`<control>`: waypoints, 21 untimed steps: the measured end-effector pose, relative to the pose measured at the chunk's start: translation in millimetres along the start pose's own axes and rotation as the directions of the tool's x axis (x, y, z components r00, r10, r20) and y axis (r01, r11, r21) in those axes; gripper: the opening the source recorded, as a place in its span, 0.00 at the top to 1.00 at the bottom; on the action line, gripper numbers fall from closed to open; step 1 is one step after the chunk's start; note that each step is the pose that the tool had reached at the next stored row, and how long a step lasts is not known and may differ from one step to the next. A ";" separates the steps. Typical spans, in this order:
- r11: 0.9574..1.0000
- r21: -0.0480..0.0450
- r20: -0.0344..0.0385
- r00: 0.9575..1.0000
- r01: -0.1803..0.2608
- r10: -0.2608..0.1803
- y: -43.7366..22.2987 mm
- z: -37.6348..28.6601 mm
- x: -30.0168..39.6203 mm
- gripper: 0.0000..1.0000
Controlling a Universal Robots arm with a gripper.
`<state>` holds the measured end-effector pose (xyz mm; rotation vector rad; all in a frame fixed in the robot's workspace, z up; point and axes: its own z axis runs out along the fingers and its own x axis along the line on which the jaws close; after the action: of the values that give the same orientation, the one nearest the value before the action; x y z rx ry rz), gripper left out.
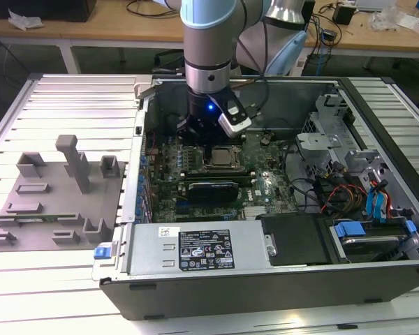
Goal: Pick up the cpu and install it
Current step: 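Close the cpu cover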
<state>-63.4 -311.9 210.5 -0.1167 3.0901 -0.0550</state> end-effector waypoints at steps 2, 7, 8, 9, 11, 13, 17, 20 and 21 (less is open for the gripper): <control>1.000 0.000 0.000 1.000 0.000 0.000 0.0 -0.6 -0.1 0.89; 1.000 0.000 0.000 1.000 0.000 0.000 0.0 -0.7 -0.2 0.89; 1.000 0.000 0.000 1.000 0.000 0.000 -0.2 -0.6 -2.4 0.89; 1.000 0.000 0.000 1.000 0.001 -0.001 -0.4 -0.4 -5.4 0.89; 1.000 0.000 0.000 1.000 0.001 -0.001 -0.6 -0.2 -7.9 0.89; 1.000 0.000 0.000 1.000 0.001 -0.001 -0.7 -0.2 -9.0 0.89; 1.000 0.000 0.002 1.000 0.001 -0.001 -0.4 3.1 -6.2 0.89; 1.000 0.000 0.001 1.000 0.001 -0.001 -0.4 7.2 -4.6 0.89; 1.000 0.000 0.002 1.000 0.001 -0.001 -1.1 7.3 -4.5 0.89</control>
<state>-58.4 -312.9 203.5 -0.1179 3.0886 -0.0542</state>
